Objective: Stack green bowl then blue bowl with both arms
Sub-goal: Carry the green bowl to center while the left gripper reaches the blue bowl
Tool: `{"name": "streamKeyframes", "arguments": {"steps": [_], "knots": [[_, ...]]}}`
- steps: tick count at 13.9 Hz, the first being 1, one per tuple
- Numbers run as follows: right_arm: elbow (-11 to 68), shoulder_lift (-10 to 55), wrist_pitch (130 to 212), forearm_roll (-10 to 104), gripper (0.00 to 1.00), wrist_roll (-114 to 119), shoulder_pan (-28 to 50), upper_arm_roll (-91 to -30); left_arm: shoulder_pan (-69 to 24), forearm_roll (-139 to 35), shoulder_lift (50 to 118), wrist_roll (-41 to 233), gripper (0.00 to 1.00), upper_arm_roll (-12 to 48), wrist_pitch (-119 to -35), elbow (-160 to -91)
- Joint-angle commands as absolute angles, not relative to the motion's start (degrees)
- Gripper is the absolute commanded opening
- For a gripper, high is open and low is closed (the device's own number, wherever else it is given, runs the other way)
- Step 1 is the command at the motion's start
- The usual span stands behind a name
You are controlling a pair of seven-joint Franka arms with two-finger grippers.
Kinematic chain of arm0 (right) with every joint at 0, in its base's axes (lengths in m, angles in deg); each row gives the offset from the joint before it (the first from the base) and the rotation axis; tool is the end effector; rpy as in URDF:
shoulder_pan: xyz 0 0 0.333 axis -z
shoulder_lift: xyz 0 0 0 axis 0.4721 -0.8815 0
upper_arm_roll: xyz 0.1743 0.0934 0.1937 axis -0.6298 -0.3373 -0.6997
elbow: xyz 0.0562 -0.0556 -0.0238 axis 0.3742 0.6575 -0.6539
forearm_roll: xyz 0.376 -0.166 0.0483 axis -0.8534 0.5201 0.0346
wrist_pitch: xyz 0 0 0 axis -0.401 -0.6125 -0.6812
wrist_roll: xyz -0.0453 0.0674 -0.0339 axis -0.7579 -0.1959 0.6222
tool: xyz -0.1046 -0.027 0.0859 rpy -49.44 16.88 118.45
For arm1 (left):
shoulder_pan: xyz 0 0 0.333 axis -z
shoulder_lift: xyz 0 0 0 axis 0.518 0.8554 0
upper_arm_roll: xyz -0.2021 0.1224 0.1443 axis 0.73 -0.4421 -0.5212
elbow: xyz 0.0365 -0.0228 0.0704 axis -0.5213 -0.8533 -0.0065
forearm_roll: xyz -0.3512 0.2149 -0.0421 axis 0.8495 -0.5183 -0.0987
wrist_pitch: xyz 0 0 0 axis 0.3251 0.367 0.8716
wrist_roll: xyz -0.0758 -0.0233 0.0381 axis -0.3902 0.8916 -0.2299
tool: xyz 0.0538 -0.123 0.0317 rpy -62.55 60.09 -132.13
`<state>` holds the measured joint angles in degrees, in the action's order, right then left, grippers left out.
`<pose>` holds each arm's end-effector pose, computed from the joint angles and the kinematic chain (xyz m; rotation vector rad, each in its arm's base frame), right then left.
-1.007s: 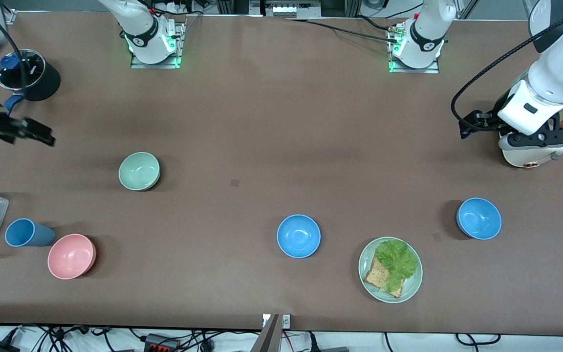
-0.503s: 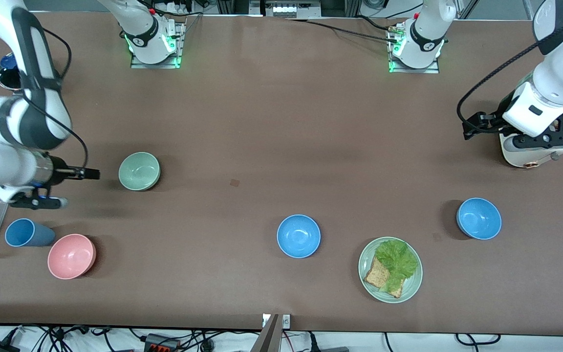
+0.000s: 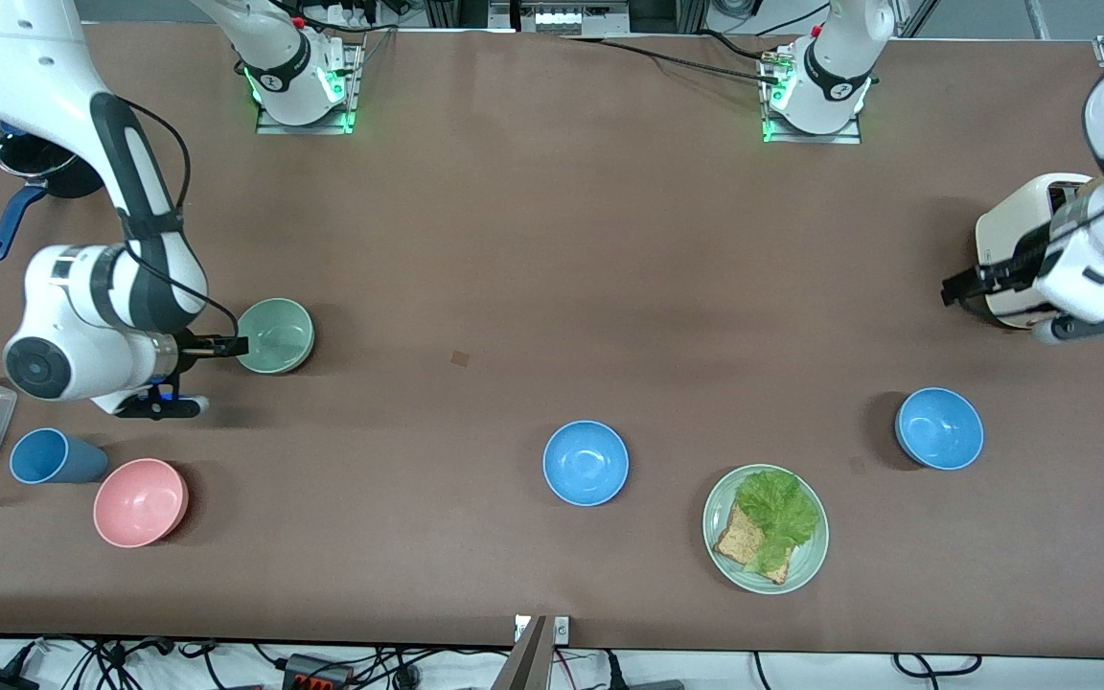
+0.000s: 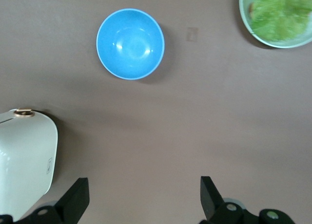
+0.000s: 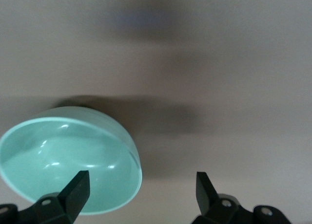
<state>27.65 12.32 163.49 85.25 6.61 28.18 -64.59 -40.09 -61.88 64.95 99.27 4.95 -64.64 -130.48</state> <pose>0.6067 -0.0200 0.1528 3.0496 0.0073 -0.6267 0.5903 0.0393 0.3828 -3.1010 -0.3550 0.1858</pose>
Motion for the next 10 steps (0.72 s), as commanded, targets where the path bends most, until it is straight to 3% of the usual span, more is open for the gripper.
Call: {"name": "streamKeyframes", "arguments": {"steps": [1, 3, 6, 8, 10], "knots": [[28.18, 11.24, 164.31, 85.51, 0.89, 6.51, 28.44, -64.74, -44.01, -63.05, 72.37, 99.13, 1.0, 5.19, -68.08, -127.88], [28.18, 10.62, 164.31, 85.42, 0.78, 6.69, 28.35, -64.74, -46.74, -62.97, 77.55, 94.51, 1.0, 5.19, -71.16, -126.13], [28.18, 10.18, 164.48, 85.42, 0.34, 6.6, 28.26, -64.83, -48.51, -62.09, 87.03, 82.36, 1.0, 5.19, -74.94, -119.38], [28.18, 10.01, 164.4, 85.25, 0.12, 6.6, 28.09, -64.92, -49.73, -62.18, 93.63, 81.03, 1.0, 5.19, -75.13, -112.96], [28.09, 9.74, 164.31, 85.33, 0.0, 6.25, 28.0, -65.27, -51.94, -62.09, 97.94, 77.62, 1.0, 5.89, -77.22, -111.19]]}}
